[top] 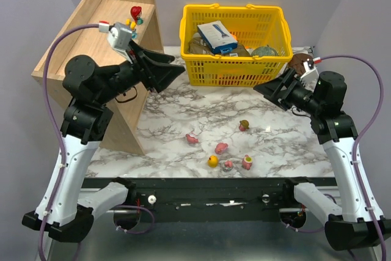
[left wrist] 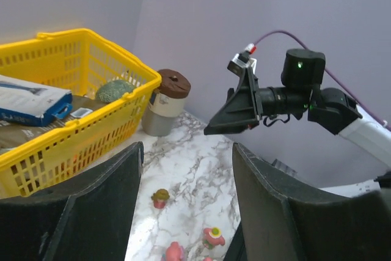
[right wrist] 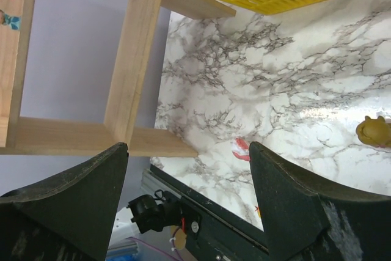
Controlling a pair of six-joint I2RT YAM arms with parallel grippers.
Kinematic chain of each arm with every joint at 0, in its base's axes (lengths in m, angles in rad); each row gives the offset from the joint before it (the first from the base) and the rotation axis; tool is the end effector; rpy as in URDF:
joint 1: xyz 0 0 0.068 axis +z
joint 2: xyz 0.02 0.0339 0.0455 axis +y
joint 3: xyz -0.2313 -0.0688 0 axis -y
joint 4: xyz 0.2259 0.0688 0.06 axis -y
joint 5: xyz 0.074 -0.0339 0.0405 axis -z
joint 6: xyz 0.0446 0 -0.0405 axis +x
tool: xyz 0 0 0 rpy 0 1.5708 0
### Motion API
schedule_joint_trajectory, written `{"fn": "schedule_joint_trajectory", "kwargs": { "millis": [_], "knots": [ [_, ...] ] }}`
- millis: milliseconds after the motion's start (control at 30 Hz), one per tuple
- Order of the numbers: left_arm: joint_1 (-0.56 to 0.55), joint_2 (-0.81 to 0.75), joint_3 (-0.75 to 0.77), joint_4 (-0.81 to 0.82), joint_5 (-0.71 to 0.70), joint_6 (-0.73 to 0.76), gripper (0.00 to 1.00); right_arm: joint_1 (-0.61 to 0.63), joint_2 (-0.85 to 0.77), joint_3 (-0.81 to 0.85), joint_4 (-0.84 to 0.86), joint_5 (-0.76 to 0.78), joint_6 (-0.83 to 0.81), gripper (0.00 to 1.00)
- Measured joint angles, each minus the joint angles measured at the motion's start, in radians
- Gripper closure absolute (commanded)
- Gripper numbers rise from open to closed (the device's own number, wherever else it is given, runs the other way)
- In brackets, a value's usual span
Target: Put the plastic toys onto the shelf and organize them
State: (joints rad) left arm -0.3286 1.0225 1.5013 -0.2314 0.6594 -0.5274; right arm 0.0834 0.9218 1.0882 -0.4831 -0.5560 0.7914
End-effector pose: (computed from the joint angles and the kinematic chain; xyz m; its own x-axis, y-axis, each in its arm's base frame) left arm 0.1599 -0.0834 0.4950 -0.2110 -0.3483 -0.9133 0.8229 0.4410 -0.3583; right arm 0.1967 0.0401 0.3595 -0.6240 0.5541 -0.5510 -0.1803 0.5840 0.7915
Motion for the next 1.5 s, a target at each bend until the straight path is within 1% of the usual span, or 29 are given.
{"fn": "schedule_joint_trajectory", "kwargs": {
  "millis": [133,300,367,533,767,1067,1200,1367,1500],
  "knots": [
    [-0.098,-0.016,-0.041,-0.041,-0.102,0.074,0.36,0.0,0.0,0.0,-0.022,0.011,-0.015,0.12],
    [-0.149,-0.064,-0.173,-0.059,-0.272,0.161,0.37,0.0,0.001,0.0,-0.041,0.02,-0.031,0.12],
    [-0.158,-0.087,-0.23,-0.063,-0.311,0.198,0.37,0.0,0.002,0.0,-0.042,0.021,-0.034,0.12],
    [-0.175,-0.127,-0.325,-0.063,-0.335,0.28,0.38,0.0,0.014,0.0,-0.042,0.021,-0.041,0.12],
    [-0.182,-0.16,-0.386,-0.1,-0.362,0.355,0.41,0.0,0.037,0.0,-0.043,0.029,-0.048,0.12],
    [-0.182,-0.238,-0.397,-0.214,-0.41,0.436,0.42,0.0,0.064,0.0,-0.043,0.03,-0.05,0.12],
    [-0.182,-0.262,-0.404,-0.235,-0.435,0.458,0.44,0.0,0.081,0.0,-0.042,0.03,-0.051,0.12],
    [-0.181,-0.247,-0.404,-0.236,-0.442,0.484,0.45,0.0,0.099,0.0,-0.042,0.03,-0.052,0.12],
    [-0.156,-0.211,-0.402,-0.235,-0.43,0.501,0.45,0.0,0.1,0.0,-0.042,0.03,-0.051,0.12]
  ]
}}
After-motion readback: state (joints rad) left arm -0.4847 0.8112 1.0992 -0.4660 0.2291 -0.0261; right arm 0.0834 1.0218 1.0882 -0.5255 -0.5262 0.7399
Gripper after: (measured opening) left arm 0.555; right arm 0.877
